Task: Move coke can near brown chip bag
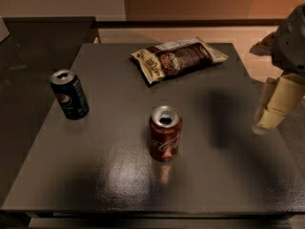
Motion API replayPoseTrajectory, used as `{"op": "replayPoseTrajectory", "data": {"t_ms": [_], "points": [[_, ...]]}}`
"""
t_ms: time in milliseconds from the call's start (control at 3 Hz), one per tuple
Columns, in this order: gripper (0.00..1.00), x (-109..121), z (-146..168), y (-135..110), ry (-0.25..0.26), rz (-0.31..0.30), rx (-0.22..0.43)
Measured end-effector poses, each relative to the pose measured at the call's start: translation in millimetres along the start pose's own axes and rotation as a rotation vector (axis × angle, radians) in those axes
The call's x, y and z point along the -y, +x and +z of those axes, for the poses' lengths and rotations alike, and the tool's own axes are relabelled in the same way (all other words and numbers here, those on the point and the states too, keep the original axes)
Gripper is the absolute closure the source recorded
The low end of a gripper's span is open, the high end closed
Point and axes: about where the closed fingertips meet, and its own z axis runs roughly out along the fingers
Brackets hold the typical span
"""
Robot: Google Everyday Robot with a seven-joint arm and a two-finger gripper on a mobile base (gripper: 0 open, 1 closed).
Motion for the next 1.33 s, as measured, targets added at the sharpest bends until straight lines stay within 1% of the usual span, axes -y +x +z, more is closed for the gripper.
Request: {"op": "replayPoseTrajectory", "data": {"t_ms": [333,667,1333], "points": [[0.00,-15,13,-17,-0.045,-0.026,0.065],[0.00,-29,28,-35,-0.078,-0.043,0.139],[0.00,-48,54,-71,-0.103,-0.085,0.252]]}}
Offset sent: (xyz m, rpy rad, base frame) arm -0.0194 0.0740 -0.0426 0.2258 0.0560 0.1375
